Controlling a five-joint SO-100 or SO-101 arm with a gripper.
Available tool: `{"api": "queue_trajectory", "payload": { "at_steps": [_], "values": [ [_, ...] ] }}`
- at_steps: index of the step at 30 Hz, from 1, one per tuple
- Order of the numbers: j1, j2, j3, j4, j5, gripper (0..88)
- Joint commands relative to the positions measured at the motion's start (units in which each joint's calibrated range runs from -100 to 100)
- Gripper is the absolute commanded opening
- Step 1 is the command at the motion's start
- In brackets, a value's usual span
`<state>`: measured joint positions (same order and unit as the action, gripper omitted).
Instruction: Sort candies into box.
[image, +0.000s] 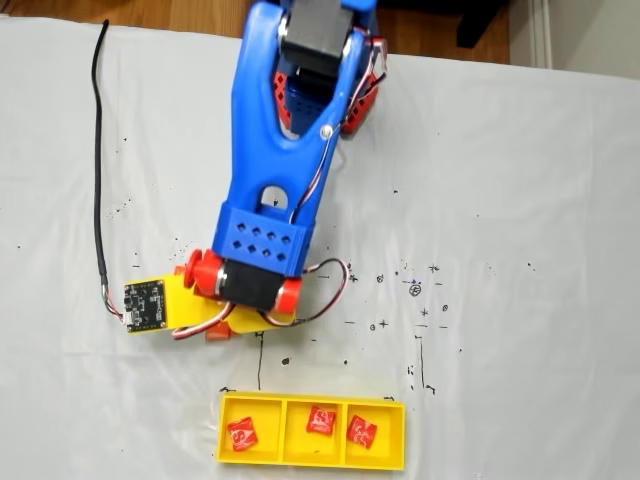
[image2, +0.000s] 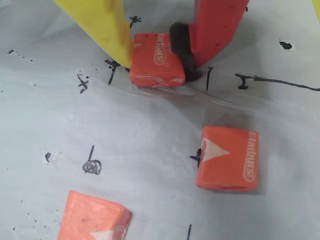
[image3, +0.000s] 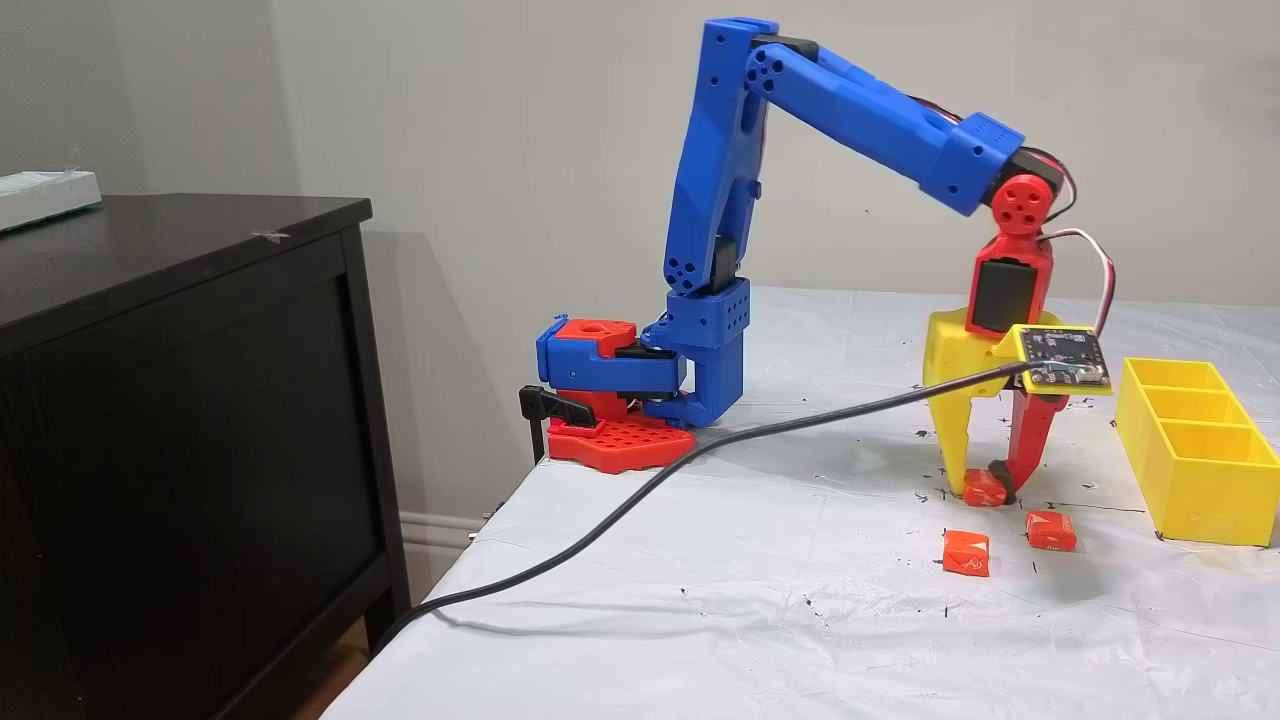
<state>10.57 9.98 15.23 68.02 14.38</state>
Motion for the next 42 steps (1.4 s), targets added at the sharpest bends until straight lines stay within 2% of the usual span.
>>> {"api": "queue_trajectory", "payload": {
  "at_steps": [1, 10, 16, 26, 34, 38, 42],
  "values": [
    [1.2, -3.7, -0.8, 0.2, -0.4, 0.1],
    [-1.0, -29.5, 12.3, -11.3, -0.1, 0.1],
    [-6.4, -38.7, 13.9, -15.7, -3.9, 0.1],
    [-15.6, -37.8, 12.7, -26.2, -10.9, 0.1],
    [-19.9, -28.7, 5.8, -29.6, -13.9, 0.1],
    [-20.9, -27.3, 10.7, -39.6, -14.8, 0.1],
    [-20.8, -25.7, 8.6, -40.2, -15.6, 0.1]
  ]
}}
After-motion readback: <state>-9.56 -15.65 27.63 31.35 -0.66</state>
